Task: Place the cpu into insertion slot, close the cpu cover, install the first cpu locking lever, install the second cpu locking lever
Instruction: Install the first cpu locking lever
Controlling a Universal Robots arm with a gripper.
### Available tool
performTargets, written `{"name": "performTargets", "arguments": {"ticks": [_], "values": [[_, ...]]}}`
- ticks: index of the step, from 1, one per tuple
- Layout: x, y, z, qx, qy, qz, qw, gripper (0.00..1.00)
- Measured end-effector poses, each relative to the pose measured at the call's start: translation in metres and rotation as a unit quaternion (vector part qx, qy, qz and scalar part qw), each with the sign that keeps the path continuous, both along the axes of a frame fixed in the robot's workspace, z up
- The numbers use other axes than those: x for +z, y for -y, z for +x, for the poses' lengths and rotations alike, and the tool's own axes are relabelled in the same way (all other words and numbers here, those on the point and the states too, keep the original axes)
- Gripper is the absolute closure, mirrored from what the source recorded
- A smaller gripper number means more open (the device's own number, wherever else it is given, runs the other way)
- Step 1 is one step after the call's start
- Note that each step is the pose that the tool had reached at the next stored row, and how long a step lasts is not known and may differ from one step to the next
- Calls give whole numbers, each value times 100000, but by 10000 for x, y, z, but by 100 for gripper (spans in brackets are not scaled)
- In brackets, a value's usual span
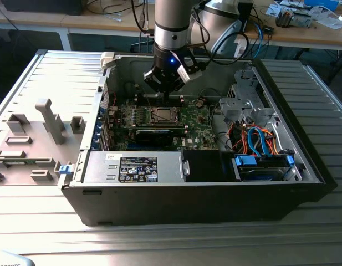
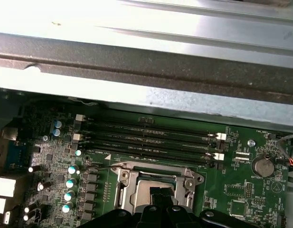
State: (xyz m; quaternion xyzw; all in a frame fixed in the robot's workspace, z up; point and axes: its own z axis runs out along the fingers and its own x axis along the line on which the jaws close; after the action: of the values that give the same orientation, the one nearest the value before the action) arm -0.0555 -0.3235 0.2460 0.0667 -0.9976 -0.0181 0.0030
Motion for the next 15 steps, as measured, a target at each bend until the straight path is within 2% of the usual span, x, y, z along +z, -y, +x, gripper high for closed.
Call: {"name": "performTargets", "arguments": {"ticks": [15], "values": [[0, -41, -11, -18, 3, 3, 100000, 89]]}}
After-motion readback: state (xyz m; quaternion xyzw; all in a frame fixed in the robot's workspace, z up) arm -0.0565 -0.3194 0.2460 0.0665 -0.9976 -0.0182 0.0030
